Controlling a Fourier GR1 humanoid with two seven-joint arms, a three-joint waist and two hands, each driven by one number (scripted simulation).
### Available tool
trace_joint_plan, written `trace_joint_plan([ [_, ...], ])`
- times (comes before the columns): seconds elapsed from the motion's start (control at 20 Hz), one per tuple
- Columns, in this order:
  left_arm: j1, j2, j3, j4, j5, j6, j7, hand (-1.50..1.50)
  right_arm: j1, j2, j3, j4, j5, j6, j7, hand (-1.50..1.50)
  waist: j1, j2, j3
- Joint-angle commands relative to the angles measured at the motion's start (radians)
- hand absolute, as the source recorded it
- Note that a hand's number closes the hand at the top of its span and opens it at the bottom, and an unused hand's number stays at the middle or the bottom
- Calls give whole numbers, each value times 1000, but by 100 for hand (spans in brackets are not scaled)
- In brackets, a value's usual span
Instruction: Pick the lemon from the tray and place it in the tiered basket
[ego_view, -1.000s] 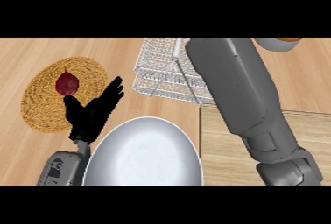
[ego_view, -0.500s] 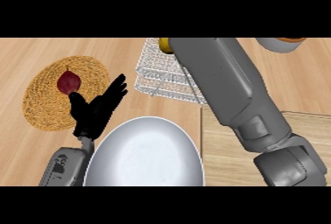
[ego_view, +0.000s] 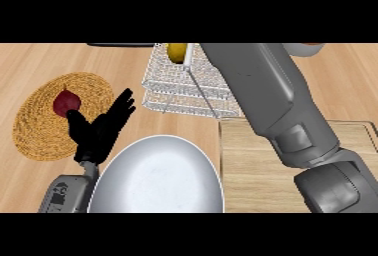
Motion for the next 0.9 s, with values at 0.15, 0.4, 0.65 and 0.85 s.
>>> trace_joint_plan([
  [0.15,110,-21,-3,-47,-22,41,-35,0,185,-91,32,-244,-1,150,115,-150,-69,-26,2],
  [0.4,112,39,55,-43,12,12,-7,0,364,-132,93,-503,-72,346,118,-150,-116,-39,5],
  [0.65,105,43,81,-48,24,26,7,0,476,-193,133,-782,-131,518,220,-150,-141,-47,3],
  [0.85,101,40,88,-28,23,31,-2,0,623,-291,102,-1020,-212,621,260,-150,-169,-45,4],
])
